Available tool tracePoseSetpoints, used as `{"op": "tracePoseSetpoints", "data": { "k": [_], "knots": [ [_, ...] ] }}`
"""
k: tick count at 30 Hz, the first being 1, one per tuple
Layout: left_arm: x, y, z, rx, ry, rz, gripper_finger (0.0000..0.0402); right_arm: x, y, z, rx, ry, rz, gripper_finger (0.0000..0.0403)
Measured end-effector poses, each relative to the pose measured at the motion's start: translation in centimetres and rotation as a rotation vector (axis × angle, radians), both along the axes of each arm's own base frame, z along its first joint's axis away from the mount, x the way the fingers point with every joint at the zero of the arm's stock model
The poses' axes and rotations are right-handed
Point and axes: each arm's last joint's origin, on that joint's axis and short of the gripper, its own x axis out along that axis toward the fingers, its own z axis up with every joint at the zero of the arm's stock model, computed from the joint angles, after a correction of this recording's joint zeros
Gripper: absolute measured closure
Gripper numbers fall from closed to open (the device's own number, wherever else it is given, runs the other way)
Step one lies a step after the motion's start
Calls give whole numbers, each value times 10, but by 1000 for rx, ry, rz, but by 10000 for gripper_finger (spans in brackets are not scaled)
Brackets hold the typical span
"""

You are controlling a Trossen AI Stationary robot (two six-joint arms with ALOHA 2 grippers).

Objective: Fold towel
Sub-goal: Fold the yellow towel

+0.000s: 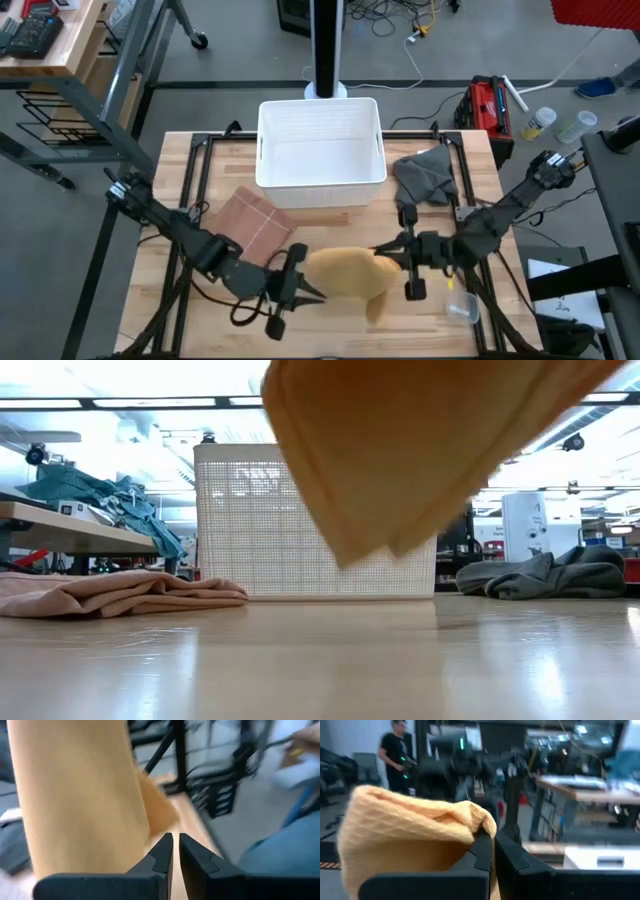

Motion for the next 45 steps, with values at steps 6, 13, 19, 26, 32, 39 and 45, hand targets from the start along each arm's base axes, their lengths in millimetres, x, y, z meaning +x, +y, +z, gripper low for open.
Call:
{"op": "tracePoseSetpoints", "data": {
  "k": [6,13,19,26,32,39,45],
  "knots": [
    [9,3,-61,99,90,99,369,3,7,-7,8,19,152,403],
    [10,19,-88,180,121,165,306,11,15,-15,-46,16,222,403],
    [6,24,-96,264,105,294,243,9,15,-17,-51,45,239,403],
    [6,25,-102,254,113,334,188,14,19,-37,-151,141,278,403],
    [4,25,-109,238,134,321,171,20,23,-47,-174,163,360,403],
    [4,25,-108,234,131,322,182,23,19,-49,-174,182,347,402],
    [5,26,-109,235,133,322,195,24,17,-49,-173,182,339,402]
  ]
}}
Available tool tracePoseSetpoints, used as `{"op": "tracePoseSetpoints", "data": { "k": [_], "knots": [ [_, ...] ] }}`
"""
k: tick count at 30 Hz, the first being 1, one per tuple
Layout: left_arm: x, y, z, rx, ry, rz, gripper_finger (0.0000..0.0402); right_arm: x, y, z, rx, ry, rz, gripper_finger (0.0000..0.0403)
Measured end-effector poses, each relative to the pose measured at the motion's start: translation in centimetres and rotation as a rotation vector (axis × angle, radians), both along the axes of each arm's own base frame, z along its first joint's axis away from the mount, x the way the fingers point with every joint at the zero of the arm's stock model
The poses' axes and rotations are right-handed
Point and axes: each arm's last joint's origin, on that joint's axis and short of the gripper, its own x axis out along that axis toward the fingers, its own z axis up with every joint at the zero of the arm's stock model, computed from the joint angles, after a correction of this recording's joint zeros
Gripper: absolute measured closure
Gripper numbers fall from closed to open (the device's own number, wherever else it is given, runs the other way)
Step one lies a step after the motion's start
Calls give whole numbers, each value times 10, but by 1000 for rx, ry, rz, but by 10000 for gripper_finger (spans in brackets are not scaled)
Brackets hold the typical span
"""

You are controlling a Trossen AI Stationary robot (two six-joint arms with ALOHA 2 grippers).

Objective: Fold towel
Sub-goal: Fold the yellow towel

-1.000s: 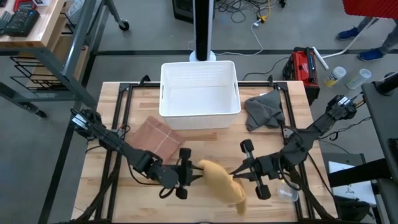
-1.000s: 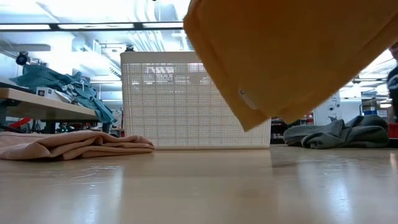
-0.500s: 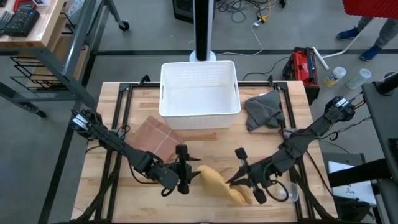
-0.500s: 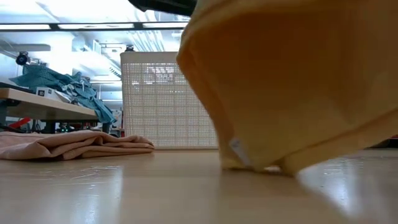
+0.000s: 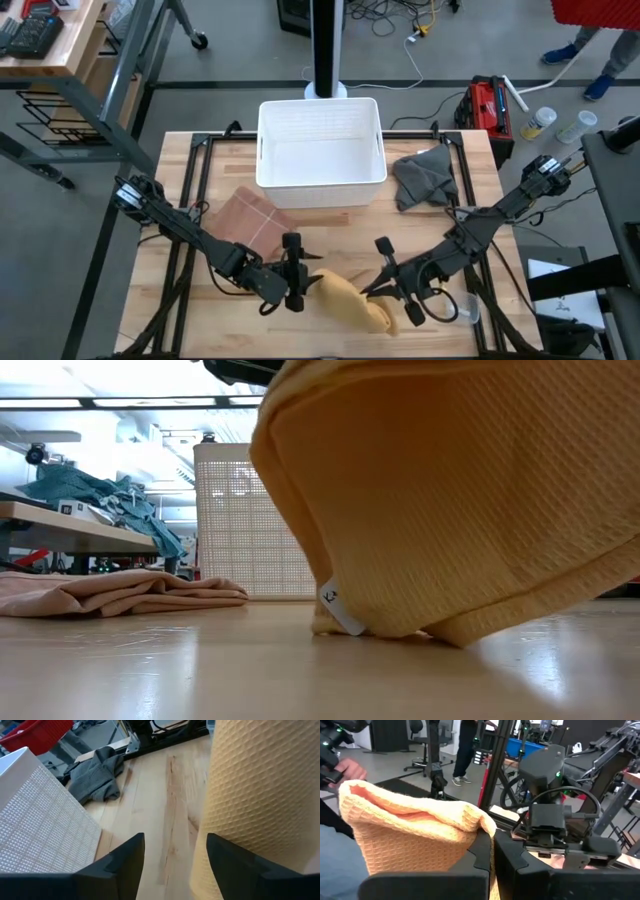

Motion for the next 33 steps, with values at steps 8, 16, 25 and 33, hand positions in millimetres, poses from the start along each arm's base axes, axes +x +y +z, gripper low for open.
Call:
{"op": "tracePoseSetpoints", "data": {
  "k": [8,16,25,33],
  "knots": [
    [0,0,0,0,0,0,204,0,0,-1,-1,4,-1,397],
    [0,0,0,-10,-6,3,189,0,0,-2,-3,3,-5,396],
    [0,-5,-1,-166,34,-101,171,0,0,-2,-9,2,-7,395],
    [2,-9,2,-279,22,-167,185,0,0,-3,-11,4,-7,395]
  ]
}}
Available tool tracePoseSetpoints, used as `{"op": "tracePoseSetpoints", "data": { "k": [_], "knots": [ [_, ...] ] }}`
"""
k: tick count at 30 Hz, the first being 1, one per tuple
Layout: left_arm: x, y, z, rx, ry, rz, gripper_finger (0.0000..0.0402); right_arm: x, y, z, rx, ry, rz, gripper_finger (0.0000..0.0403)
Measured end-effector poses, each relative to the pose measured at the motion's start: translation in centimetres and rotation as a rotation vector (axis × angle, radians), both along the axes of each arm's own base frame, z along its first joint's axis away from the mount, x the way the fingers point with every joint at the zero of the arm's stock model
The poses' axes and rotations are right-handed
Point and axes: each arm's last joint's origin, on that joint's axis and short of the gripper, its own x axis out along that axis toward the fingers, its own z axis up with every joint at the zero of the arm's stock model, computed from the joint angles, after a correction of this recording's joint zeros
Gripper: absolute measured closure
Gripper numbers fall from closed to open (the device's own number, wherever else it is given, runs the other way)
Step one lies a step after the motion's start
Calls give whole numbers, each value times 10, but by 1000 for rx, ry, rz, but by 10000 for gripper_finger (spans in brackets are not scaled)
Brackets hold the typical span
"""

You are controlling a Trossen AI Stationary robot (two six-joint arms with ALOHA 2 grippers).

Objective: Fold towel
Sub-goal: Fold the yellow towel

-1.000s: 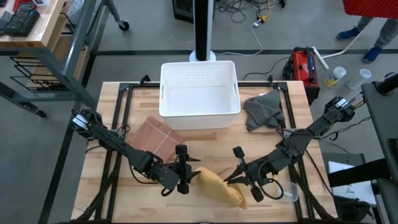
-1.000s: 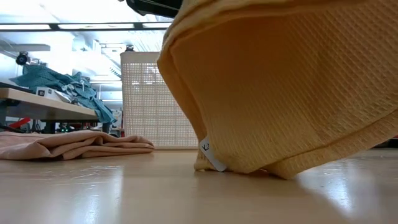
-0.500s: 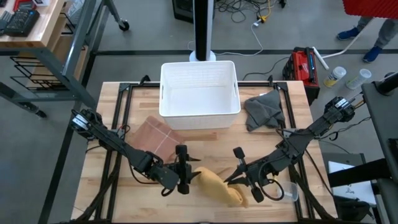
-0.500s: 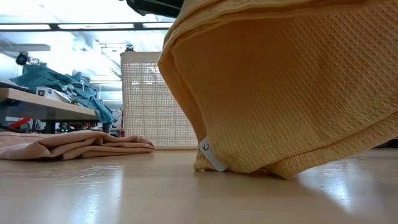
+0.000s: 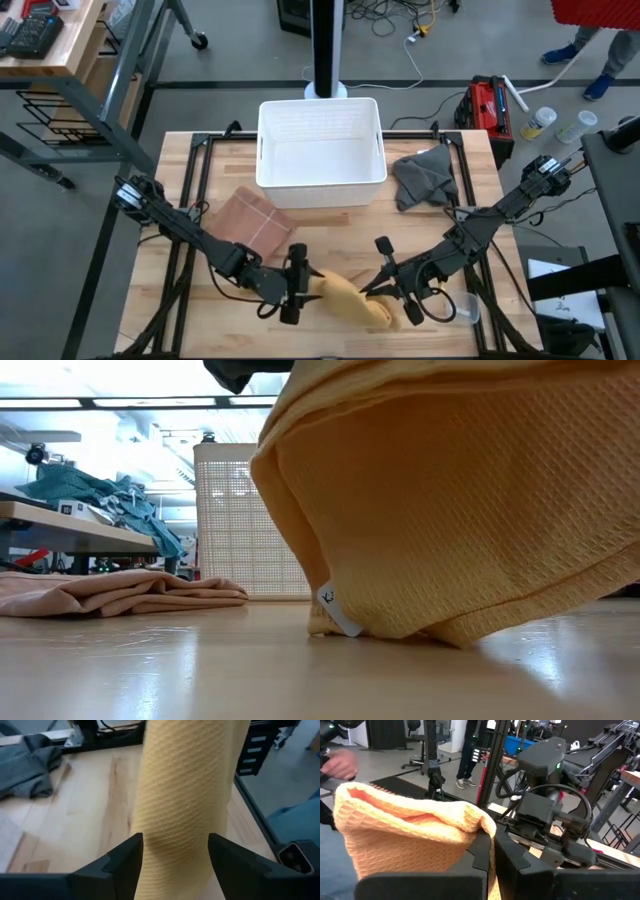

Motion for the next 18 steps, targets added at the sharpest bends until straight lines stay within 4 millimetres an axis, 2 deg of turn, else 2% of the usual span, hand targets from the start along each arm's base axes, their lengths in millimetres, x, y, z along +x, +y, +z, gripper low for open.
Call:
{"op": "tracePoseSetpoints", "data": {
  "k": [6,12,16,18],
  "knots": [
    [3,2,2,-14,-21,-3,199,0,0,0,-2,1,-1,395],
    [14,7,3,9,-100,-8,221,4,-6,-1,5,6,-27,395],
    [21,3,-6,120,-117,-66,259,5,-11,-7,-8,17,-100,395],
    [22,3,-10,183,-111,-91,301,5,-13,-10,-22,17,-163,395]
  ]
}}
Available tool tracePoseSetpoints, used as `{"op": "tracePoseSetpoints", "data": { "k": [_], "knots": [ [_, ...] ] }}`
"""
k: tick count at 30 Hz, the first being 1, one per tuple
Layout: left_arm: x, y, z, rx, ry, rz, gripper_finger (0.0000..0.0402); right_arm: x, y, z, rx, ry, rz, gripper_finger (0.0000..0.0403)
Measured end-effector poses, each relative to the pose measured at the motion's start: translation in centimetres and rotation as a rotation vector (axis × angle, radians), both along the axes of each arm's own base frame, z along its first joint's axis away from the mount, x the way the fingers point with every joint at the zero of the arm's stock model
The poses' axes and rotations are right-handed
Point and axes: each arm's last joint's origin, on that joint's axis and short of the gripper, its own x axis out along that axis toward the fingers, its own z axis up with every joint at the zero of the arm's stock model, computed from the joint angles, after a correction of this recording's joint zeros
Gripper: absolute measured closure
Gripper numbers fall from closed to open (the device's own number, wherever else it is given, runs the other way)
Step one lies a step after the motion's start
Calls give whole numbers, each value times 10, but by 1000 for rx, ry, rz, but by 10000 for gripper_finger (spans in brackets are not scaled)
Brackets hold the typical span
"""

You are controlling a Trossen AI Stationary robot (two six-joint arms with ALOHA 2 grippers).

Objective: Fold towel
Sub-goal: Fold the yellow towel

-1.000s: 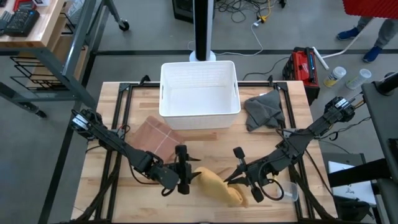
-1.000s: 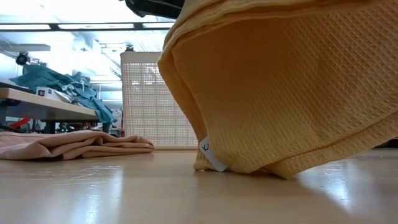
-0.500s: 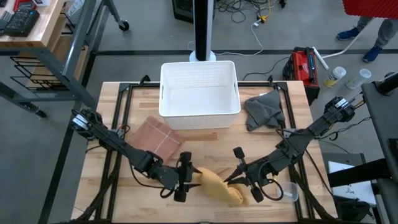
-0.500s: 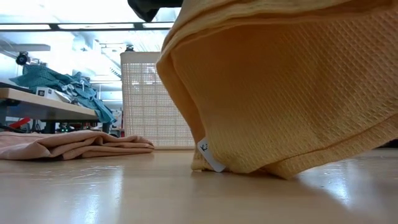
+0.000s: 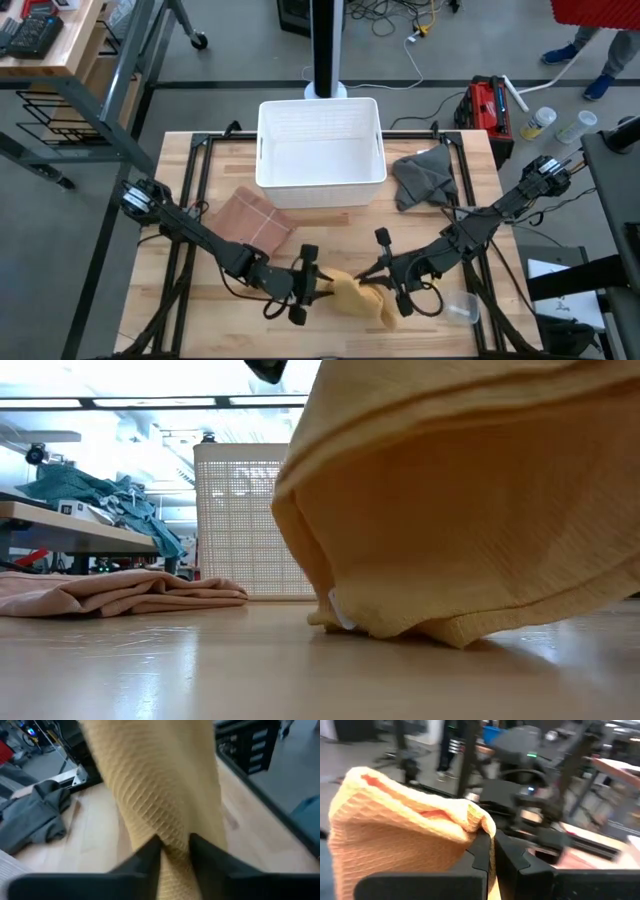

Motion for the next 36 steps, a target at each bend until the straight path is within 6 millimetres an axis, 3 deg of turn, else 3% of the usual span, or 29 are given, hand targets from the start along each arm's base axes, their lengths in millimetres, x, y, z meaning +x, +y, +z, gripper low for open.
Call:
{"op": "tracePoseSetpoints", "data": {
  "k": [3,7,12,16,28,32,36],
  "knots": [
    [0,0,0,20,2,-7,382,0,-3,-4,-29,8,-84,394],
    [-3,1,9,5,-26,-8,396,-2,-8,-11,-97,62,-215,394],
    [-2,3,30,-61,-165,15,399,-5,-25,-20,-37,79,-633,391],
    [-3,5,38,-53,-230,108,400,-8,-34,-23,-17,99,-722,366],
    [-10,21,37,-95,-264,576,401,-8,-35,-21,-122,117,-677,247],
    [-12,24,37,-105,-248,594,401,-6,-28,-25,-138,182,-499,233],
    [-12,25,38,-119,-260,607,401,1,-24,-38,-211,221,-466,236]
  ]
}}
